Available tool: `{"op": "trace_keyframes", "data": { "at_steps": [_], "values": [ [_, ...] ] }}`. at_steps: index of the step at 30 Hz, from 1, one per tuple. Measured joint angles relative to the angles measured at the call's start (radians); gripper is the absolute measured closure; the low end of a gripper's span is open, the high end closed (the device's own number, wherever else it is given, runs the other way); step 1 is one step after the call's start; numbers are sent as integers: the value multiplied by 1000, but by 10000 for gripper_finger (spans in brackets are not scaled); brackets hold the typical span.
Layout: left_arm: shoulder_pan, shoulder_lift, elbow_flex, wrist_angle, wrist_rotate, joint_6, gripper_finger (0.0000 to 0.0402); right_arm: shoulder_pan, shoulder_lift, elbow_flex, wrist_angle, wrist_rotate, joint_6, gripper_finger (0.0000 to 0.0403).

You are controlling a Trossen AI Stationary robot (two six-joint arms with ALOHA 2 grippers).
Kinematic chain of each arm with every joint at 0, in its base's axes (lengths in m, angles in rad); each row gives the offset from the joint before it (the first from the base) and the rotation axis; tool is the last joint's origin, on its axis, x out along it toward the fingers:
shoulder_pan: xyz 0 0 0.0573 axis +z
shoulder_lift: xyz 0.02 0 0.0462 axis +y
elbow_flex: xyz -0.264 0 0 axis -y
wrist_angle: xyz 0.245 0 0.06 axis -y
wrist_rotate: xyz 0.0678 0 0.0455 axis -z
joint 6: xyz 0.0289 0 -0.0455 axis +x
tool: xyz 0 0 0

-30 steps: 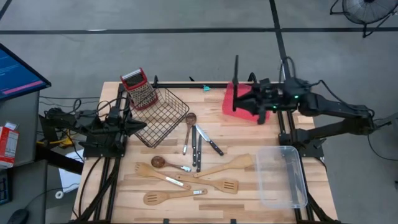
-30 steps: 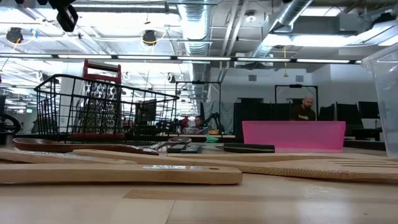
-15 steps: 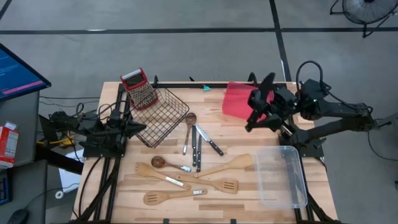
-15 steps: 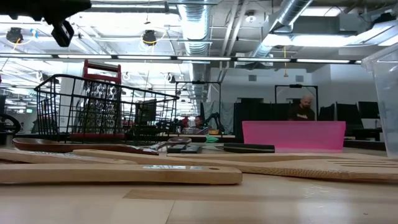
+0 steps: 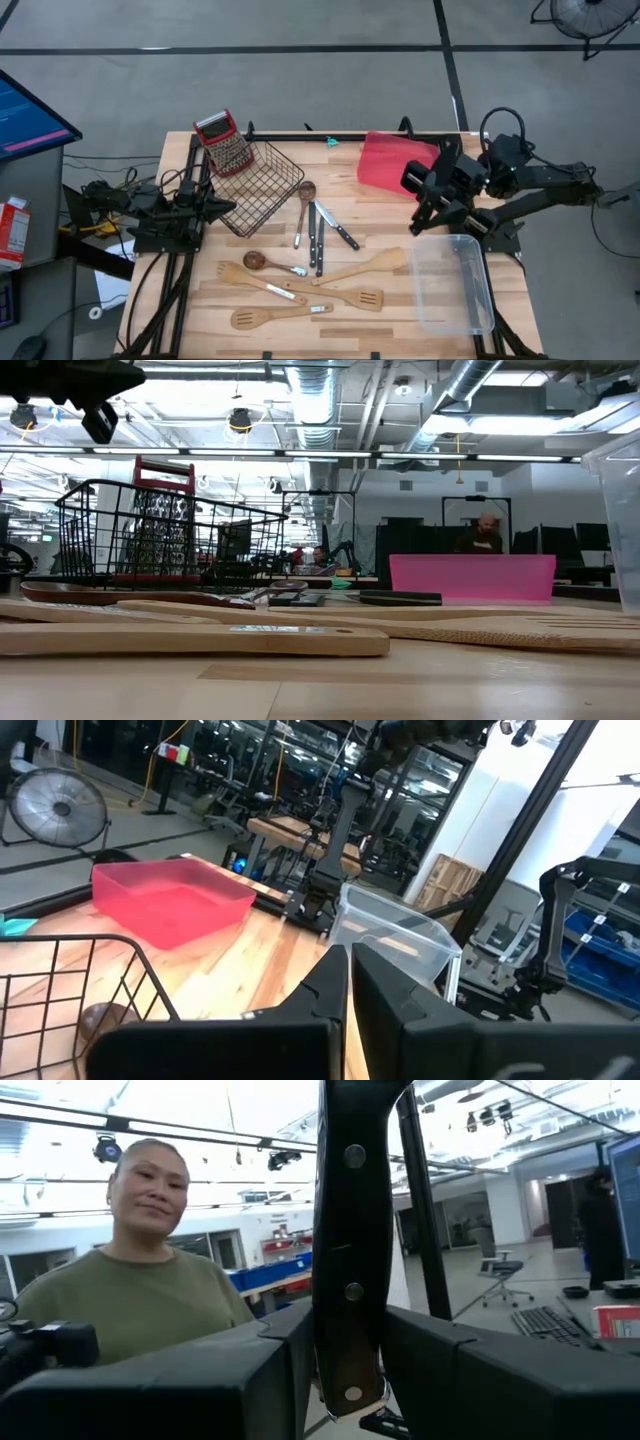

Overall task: Pick & Place Kitchen Items
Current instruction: Put the top black knife into the red bin

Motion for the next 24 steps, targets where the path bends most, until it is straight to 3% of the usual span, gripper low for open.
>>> {"op": "trace_keyframes", "data": {
  "at_steps": [8,15,24],
  "values": [
    [0,0,0,-1,0,40,399,-10,0,0,-85,156,2,301],
    [0,0,0,-2,-5,49,399,-57,15,0,-244,523,-55,301],
    [0,37,0,-16,-75,49,399,-133,90,0,-257,872,-149,301]
  ]
}}
